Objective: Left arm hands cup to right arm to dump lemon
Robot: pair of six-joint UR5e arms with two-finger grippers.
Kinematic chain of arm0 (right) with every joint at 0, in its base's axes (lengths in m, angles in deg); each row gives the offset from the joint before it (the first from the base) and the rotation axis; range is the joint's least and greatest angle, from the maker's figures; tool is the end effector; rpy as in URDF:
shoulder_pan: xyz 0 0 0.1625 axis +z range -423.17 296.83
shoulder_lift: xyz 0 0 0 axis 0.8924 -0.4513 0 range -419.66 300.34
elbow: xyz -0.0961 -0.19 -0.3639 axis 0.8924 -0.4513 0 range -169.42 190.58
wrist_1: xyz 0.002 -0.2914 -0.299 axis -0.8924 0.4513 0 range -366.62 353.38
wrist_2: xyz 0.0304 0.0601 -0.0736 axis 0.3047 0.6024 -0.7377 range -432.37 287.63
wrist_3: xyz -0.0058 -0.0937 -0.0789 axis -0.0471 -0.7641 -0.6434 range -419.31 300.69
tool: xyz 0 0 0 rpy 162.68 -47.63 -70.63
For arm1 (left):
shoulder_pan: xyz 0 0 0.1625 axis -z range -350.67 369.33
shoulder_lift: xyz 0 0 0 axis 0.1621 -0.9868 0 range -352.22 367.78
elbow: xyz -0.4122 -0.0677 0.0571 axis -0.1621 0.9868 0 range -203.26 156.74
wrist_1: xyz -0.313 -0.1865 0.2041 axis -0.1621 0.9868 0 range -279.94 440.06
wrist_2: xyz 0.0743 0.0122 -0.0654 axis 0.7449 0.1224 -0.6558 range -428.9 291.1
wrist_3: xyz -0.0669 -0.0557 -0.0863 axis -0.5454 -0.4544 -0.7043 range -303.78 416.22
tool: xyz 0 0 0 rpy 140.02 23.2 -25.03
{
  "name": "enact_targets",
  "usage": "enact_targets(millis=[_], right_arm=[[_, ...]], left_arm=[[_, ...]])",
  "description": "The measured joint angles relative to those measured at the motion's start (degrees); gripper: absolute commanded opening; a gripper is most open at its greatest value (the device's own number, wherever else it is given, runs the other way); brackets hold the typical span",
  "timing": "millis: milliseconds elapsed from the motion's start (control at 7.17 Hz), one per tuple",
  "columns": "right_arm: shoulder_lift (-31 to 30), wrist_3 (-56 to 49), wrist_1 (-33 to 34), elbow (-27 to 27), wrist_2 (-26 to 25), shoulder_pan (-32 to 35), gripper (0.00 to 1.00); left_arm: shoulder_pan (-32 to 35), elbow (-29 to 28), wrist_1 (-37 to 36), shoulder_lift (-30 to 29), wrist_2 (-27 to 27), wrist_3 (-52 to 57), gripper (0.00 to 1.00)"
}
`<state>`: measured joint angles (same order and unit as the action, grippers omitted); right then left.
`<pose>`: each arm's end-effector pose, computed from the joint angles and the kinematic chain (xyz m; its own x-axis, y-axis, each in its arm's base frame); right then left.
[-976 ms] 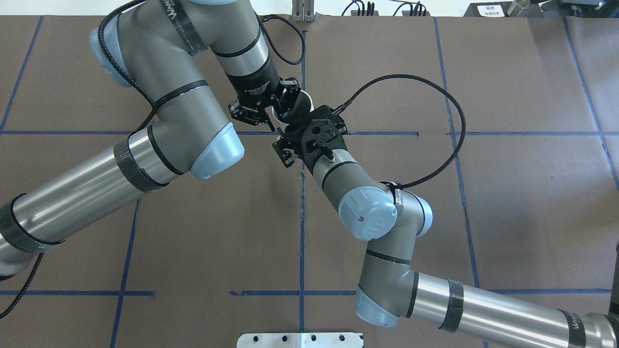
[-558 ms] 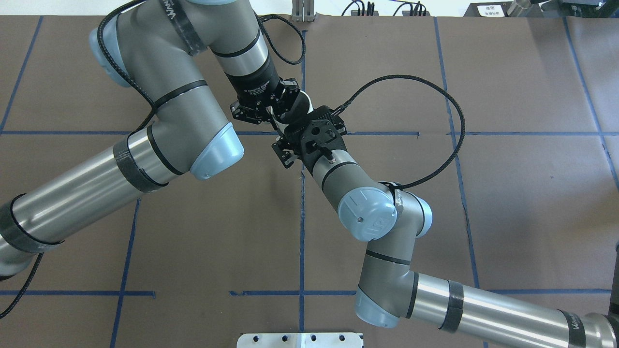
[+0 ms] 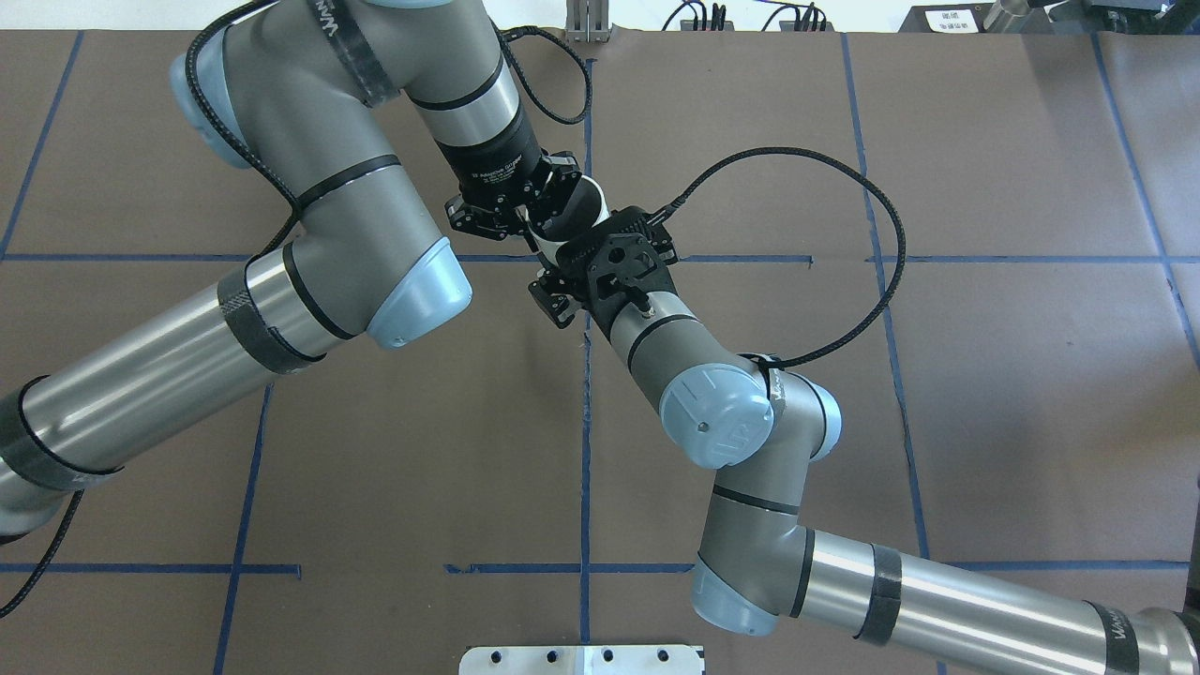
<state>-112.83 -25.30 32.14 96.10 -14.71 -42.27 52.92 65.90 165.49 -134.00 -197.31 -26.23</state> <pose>-0.5840 -0.4359 0.2006 0.7199 -0.4747 0.5064 -0.3600 0.3683 0.8572 0.4813 -0.5371 0.1101 0.5236 -0.3562 -0.7739 0.1470 0.9325 -0.3298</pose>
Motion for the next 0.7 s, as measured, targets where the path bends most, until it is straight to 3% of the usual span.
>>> enact_targets(millis=[697], right_arm=[[-0.7,0.1,-0.1,-0.2,-0.4,-1.1,1.0]], left_arm=[[1.3,1.5,-0.3,0.0,-0.3,-0.1,0.0]])
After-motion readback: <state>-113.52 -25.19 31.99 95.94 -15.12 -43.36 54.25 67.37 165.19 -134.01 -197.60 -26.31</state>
